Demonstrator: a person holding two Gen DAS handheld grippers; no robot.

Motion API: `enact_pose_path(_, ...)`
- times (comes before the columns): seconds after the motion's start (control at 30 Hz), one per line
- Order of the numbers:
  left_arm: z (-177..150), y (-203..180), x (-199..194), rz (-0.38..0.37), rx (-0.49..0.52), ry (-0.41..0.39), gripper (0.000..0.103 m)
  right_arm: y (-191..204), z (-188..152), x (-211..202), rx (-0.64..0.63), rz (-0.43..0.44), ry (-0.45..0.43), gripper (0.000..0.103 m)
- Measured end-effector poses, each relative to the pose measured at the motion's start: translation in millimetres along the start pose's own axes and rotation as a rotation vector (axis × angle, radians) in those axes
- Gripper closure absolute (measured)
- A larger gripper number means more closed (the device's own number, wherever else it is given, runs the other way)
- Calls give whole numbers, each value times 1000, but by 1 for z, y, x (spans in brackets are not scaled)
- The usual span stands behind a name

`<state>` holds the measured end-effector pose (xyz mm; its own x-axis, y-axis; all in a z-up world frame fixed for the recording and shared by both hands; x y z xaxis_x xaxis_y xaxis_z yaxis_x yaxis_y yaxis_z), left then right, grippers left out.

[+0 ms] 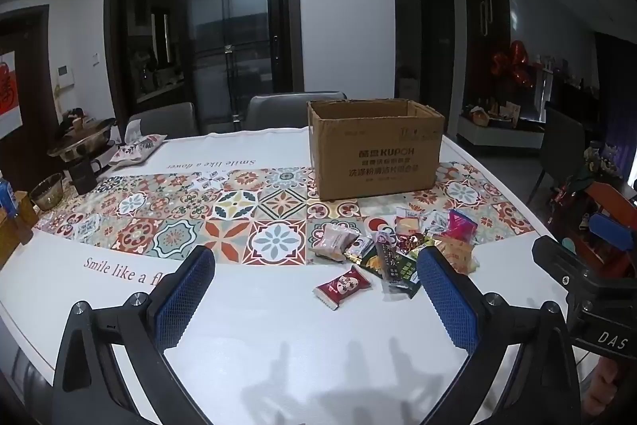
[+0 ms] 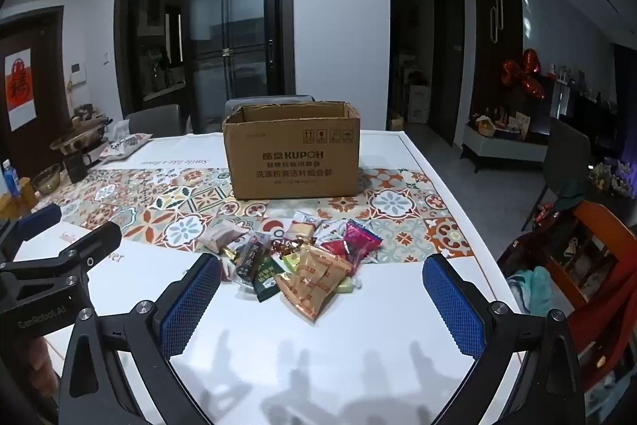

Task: Organize snacks

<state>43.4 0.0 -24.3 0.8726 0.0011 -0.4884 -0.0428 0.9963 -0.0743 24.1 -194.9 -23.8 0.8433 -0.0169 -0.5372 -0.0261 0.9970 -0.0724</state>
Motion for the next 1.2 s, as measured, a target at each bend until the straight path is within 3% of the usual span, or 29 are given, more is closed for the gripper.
enact_pose_path(1.2,2,1,-7,-8,-7,-22,0,0,1,0,-4,-2,-3,1)
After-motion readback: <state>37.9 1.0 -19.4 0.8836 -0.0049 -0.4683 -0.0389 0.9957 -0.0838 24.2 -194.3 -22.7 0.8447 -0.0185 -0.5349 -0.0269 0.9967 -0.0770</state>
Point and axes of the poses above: each gripper's, at about its wrist camera, not at the fingertips, and x roughly the way its jaws point, y to its left, z to its top, the point moved 5 cm from there along x, roughly the way its jaws point, and after that the axes turned 7 degrees about -x, right-handed, at the moved point
